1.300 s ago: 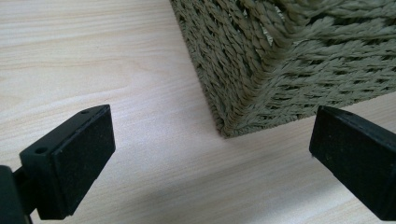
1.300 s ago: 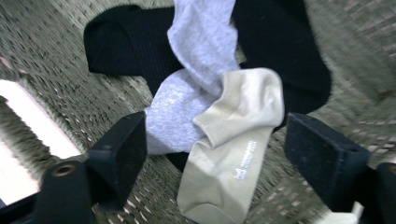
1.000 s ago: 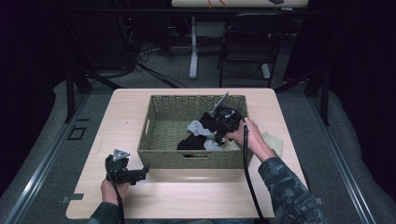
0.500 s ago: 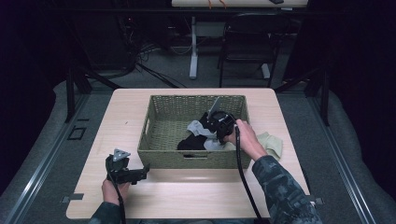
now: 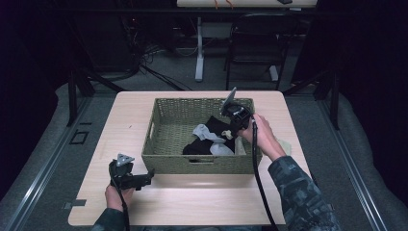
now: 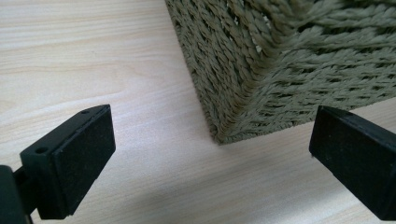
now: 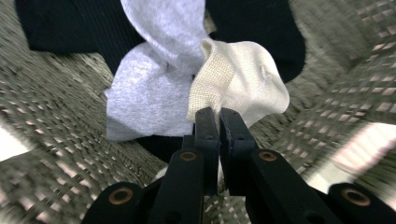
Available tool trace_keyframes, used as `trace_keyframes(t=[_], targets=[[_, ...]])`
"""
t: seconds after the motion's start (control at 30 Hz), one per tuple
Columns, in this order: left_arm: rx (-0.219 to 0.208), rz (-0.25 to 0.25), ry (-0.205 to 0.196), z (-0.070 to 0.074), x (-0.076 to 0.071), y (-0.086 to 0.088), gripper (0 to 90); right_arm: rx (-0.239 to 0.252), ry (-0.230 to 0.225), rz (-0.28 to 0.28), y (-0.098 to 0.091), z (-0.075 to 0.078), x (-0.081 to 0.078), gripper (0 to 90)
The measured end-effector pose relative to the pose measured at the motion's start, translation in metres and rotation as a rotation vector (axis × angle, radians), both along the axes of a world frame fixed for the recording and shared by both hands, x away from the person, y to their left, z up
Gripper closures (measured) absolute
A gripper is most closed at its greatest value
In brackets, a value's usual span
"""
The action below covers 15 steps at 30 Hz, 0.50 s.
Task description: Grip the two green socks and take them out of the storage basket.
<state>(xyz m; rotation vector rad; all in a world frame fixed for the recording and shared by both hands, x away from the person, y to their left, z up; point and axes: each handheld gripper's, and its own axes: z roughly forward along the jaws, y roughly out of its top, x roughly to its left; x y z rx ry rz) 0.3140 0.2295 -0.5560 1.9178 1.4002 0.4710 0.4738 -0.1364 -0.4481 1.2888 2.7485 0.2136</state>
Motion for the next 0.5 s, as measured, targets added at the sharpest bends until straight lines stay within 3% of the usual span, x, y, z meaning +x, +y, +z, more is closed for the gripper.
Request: trace_keyframes(t=[0.23,0.5], targets=[[-0.004,0.001,-0.001,0.001,-0.001,0.002,0.2,0.053,-0.024,-0.007,-0.008,0.032,-0.001,87.3],[-0.008,-0.016,0.011,0.0,0.0,0.001,0.2,0.069,-0.039,-0.014,-0.013,0.055,0.001,87.4]])
